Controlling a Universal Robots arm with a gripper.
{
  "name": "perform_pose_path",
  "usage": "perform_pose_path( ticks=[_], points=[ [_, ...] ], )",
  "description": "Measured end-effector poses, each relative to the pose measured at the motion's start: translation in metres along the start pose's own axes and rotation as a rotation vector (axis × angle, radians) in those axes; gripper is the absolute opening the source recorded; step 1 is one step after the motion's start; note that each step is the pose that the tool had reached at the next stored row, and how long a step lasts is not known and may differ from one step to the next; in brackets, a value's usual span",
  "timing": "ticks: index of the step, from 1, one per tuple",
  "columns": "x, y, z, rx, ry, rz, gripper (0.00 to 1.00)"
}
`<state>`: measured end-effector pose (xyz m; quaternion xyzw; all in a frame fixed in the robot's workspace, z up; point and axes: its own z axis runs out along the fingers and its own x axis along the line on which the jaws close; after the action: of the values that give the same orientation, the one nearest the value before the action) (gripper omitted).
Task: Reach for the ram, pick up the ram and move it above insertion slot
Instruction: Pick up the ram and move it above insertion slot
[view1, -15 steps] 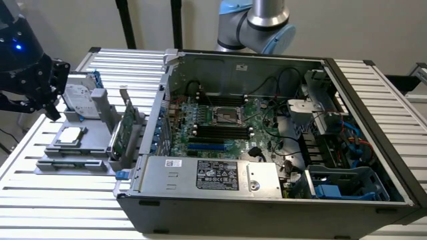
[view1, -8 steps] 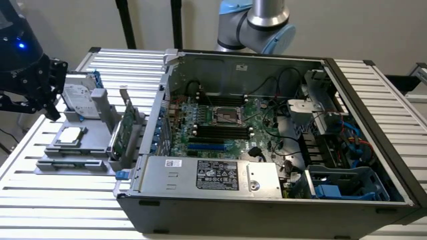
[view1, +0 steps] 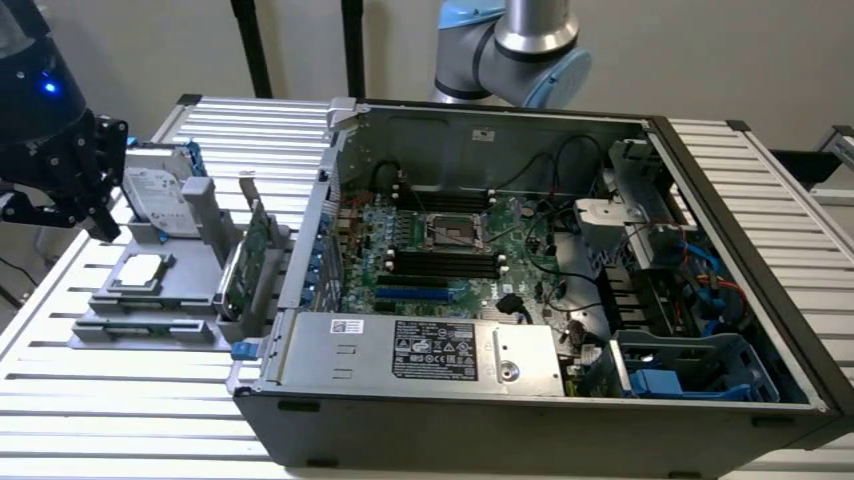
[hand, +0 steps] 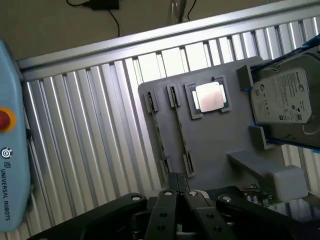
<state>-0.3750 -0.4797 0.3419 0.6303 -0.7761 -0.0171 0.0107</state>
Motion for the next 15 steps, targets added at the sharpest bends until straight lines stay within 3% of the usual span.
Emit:
perform_pose_path(
  ticks=[15],
  points=[
    [0.0, 0.0, 0.0, -0.0012, 0.0084, -0.27, 0.11]
  ],
)
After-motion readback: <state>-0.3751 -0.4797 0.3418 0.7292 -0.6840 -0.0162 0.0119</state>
